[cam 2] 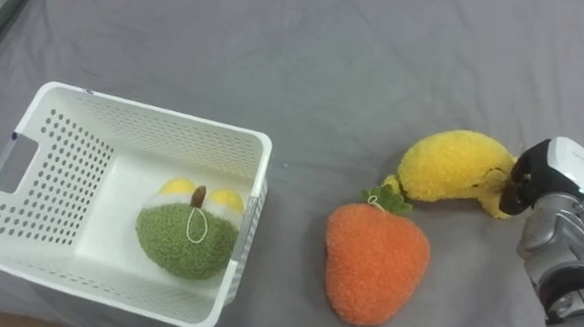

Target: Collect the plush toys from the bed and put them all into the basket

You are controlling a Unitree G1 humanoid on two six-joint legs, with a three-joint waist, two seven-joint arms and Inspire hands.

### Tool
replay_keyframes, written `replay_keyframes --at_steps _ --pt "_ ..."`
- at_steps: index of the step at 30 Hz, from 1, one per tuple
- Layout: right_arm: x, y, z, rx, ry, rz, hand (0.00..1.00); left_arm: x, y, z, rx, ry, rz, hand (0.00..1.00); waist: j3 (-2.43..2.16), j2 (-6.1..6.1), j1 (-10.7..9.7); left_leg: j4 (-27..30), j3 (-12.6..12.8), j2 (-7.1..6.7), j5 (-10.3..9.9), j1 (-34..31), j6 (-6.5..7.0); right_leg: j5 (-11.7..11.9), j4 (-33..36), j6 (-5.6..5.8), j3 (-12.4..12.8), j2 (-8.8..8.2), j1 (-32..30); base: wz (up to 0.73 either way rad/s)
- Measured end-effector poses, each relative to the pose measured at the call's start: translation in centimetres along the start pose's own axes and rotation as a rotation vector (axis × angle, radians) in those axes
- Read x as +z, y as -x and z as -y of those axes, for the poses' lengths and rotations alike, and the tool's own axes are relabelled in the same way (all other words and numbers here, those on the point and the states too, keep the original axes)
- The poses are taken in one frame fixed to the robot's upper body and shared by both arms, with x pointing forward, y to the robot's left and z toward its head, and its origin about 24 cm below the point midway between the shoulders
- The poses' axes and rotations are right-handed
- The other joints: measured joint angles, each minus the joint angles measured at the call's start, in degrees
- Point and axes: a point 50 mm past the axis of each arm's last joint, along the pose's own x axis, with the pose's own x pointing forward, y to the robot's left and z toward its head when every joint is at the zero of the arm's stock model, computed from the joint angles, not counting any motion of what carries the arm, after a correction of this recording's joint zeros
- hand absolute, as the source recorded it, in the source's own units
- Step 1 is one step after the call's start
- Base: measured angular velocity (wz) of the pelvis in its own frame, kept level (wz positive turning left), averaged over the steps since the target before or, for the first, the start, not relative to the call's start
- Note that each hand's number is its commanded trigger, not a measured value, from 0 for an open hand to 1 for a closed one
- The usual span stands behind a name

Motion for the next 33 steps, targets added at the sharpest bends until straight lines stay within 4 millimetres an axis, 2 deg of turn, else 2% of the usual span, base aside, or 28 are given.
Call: replay_keyframes --at_steps 10,15,21,26,31,33 --pt "0.2 -0.1 0.3 -0.023 -0.025 0.017 1.00 0.2 0.1 -0.1 0.004 0.012 0.030 0.00 -0.02 -0.08 0.66 -0.42 -0.10 0.00 0.38 0.56 -0.10 -0.01 0.57 -0.01 -0.32 -0.11 0.01 0.00" --pt "2.1 -0.2 0.7 -0.040 -0.048 0.097 1.00 0.5 0.2 -0.1 0.004 0.025 0.060 0.00 -0.07 -0.80 -0.65 -0.82 -0.03 0.01 0.52 2.02 -0.08 -0.01 0.86 -0.01 -0.60 -0.10 1.28 0.01" --pt "5.7 -0.1 2.7 -0.125 -0.099 0.259 1.00 -1.2 0.3 -1.3 0.039 0.031 0.020 0.00 -0.19 -4.23 -3.05 -1.19 0.58 0.05 0.53 5.74 -0.08 -0.01 0.59 0.00 0.41 0.33 4.74 -0.03" --pt "7.7 1.3 3.9 -0.173 -0.160 0.400 1.00 -2.6 0.5 -1.6 0.059 0.065 -0.026 0.00 -0.51 -4.75 -4.05 -2.06 1.42 -0.06 0.53 8.91 -0.08 0.06 -0.25 0.10 1.03 0.26 7.83 -0.04" --pt "9.3 2.5 4.9 -0.192 -0.182 0.502 1.00 -3.4 0.7 -1.6 0.063 0.073 -0.052 0.00 -0.71 -4.54 -4.30 -2.37 1.68 0.08 0.52 11.43 -0.08 0.10 -0.13 0.02 1.42 0.51 10.05 -0.05" --pt "9.6 2.8 5.0 -0.182 -0.184 0.527 1.00 -3.8 0.9 -1.5 0.059 0.071 -0.064 0.00 -1.13 -4.41 -4.31 -2.70 1.60 0.08 0.52 12.77 -0.08 0.11 -0.12 0.01 1.18 0.55 11.33 0.00"
